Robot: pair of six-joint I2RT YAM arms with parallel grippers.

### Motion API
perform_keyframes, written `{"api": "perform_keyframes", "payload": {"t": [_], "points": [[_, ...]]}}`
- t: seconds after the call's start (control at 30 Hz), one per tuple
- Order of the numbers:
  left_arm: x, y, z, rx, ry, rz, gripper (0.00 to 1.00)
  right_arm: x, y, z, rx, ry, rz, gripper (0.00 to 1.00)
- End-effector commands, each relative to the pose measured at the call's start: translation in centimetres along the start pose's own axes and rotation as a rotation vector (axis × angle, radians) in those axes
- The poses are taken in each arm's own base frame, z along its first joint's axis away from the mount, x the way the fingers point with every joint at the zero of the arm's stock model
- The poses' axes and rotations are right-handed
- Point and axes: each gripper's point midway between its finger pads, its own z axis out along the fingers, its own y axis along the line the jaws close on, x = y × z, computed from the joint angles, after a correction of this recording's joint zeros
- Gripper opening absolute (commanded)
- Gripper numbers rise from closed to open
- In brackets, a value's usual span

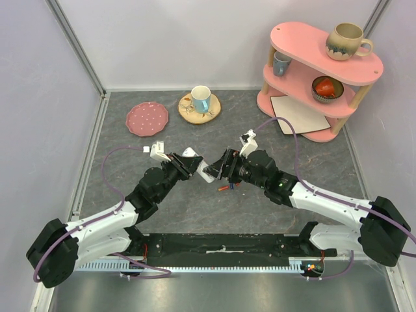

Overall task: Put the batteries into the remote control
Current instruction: Remove the battery cover from the remote control.

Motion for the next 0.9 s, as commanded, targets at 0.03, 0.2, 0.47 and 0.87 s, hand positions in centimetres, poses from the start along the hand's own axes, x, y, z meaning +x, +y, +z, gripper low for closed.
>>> {"api": "perform_keyframes", "payload": {"t": [0.03,0.2,0.47,0.87], "points": [[-1.3,-2.1,0.3,0.059,-0.044,-0.076,0.02,-1.4,1.2,-0.3,-0.008,-0.031,-0.040,0.89],[-1.5,-1.2,0.3,0.022,-0.048,-0.113,0.02,-2.8,2.3,-1.7,0.001,-0.045,-0.160,0.89],[-1.0,-0.6,0.0,0.055,-0.017,-0.212,0.02,-4.7,2.6,-4.7,0.102,0.011,-0.464,0.89],[1.1,-0.7,0.4,0.231,0.209,-0.345,0.02,-3.6,1.6,-5.2,0.239,0.225,-0.805,0.83]]}}
